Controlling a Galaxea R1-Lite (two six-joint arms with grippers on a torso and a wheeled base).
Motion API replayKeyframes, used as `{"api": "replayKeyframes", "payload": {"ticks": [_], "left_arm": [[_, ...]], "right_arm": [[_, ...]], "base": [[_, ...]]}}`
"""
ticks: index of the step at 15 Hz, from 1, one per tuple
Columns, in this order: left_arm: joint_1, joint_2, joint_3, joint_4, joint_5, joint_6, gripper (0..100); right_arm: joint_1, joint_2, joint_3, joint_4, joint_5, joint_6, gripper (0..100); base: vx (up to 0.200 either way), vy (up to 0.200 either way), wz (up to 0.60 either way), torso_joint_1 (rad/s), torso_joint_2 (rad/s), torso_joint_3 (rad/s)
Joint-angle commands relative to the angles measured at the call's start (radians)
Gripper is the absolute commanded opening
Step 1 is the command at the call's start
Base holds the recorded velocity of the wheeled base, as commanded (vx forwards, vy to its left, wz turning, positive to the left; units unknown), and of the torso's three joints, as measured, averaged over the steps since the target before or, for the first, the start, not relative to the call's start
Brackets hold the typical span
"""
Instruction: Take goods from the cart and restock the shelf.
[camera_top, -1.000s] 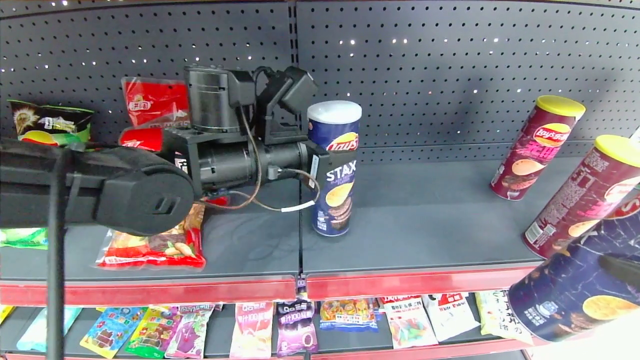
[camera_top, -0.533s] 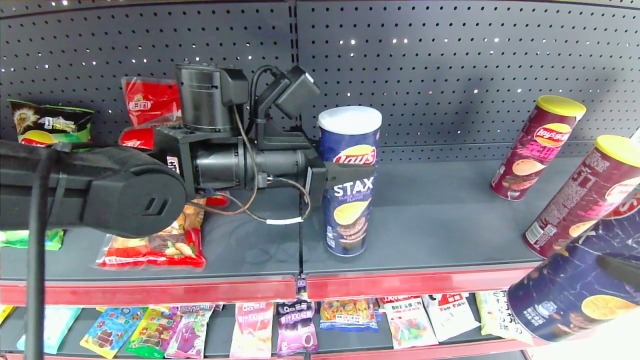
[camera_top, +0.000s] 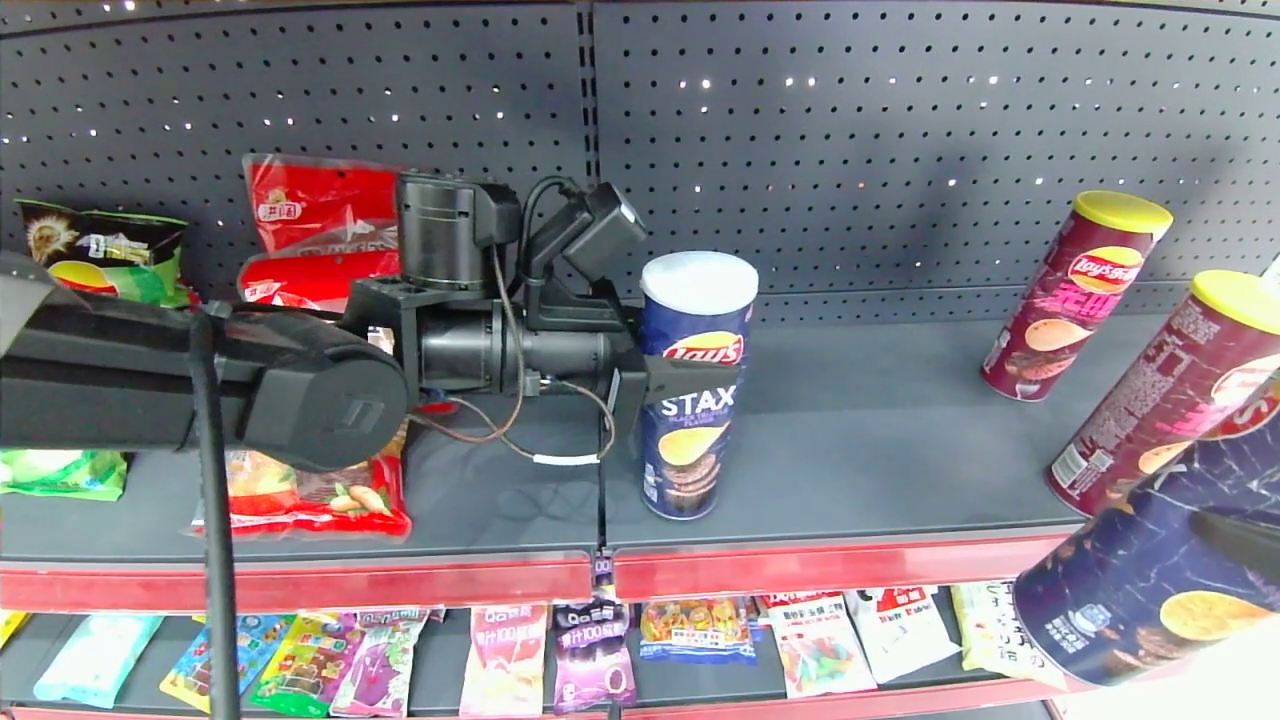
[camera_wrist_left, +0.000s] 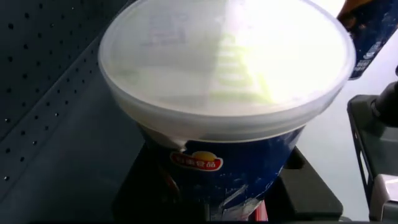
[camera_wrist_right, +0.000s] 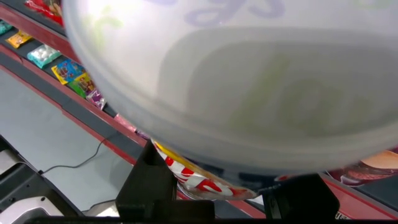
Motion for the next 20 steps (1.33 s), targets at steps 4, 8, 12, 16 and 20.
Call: {"api": "replayKeyframes", "payload": {"ticks": [4,8,12,16,20], "left_arm": [[0.000,0.008,0.037,-0.002,-0.026,0.002,0],[0.000,0.014,0.045,-0.004,-0.043,0.007,0],[-0.002,0.014,0.051,-0.004,-0.040,0.001,0],[-0.003,0.008,0.074,-0.005,-0.039,0.004,0],[-0.002,-0.007,0.097,-0.016,-0.030,0.001,100]], "right_arm": [[0.001,0.004,-0.001,0.000,0.000,0.000,0],[0.001,0.005,-0.001,0.000,0.000,0.000,0],[0.001,0.015,-0.002,-0.002,0.000,0.000,0],[0.001,0.013,-0.004,-0.002,0.000,0.000,0],[0.001,0.015,-0.005,0.000,0.000,0.000,0]], "base": [[0.000,0.000,0.00,0.000,0.00,0.000],[0.000,0.000,0.00,0.000,0.00,0.000],[0.000,0.000,0.00,0.000,0.00,0.000],[0.000,0.000,0.00,0.000,0.00,0.000],[0.000,0.000,0.00,0.000,0.00,0.000]]}}
